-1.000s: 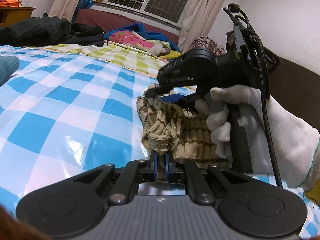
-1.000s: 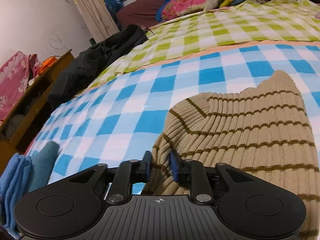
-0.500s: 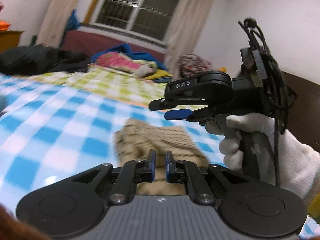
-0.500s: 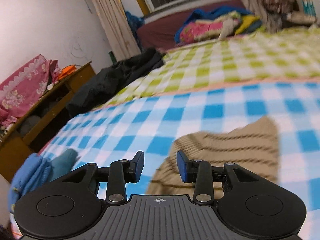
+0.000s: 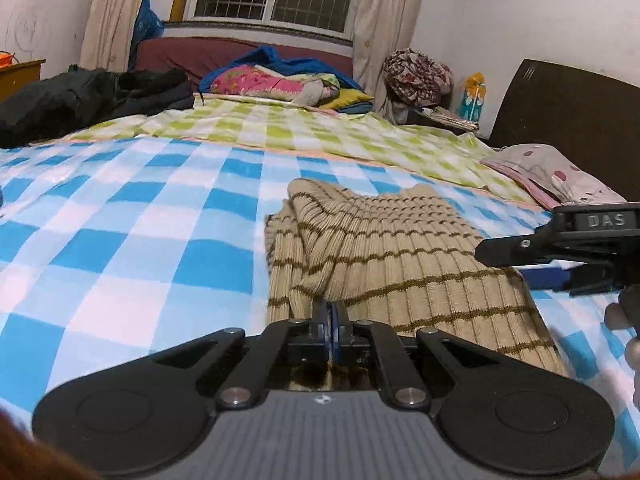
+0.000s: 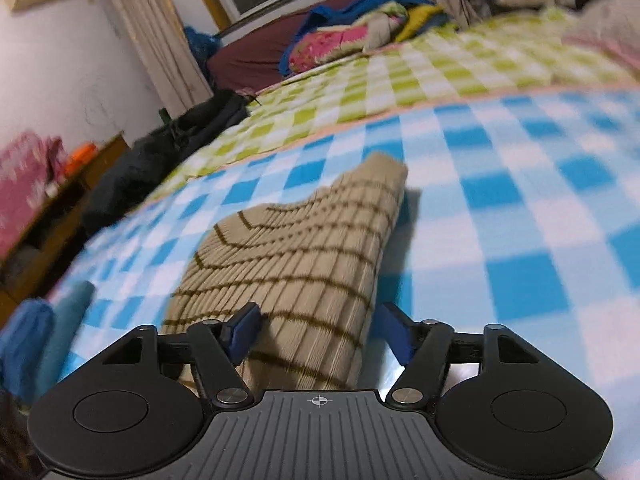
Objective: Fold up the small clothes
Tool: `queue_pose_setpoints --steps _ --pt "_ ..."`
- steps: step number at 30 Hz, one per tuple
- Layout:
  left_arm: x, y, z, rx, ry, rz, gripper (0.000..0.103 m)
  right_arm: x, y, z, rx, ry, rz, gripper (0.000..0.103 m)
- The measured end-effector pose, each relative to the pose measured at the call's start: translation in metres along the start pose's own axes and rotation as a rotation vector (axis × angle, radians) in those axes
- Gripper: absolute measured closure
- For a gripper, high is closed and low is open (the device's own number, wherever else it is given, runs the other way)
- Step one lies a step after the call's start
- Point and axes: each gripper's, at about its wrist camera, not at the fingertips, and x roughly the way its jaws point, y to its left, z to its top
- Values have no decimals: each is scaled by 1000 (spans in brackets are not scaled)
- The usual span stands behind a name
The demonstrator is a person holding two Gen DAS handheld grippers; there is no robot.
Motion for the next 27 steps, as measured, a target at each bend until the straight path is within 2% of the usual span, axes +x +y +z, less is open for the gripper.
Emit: queue_pose_setpoints --steps 4,6,8,13,20,25,27 --pt "-14 5 7 -59 -10 -44 88 3 -11 -7 101 24 109 26" --pt "-15 8 12 -82 -15 -68 87 4 -10 -12 82 37 117 25" --pt "-10 6 16 -78 -1 -78 82 8 -8 -16 76 50 126 22" --pt "0 1 18 -42 9 -71 73 24 -6 -18 98 61 139 19" --pt "5 -1 11 17 9 -5 72 28 -3 -23 80 49 168 19" --pt "-6 -3 10 3 -15 27 72 30 1 -24 52 50 164 23" --pt "-13 -2 11 -13 -37 18 72 31 1 -23 45 51 160 25"
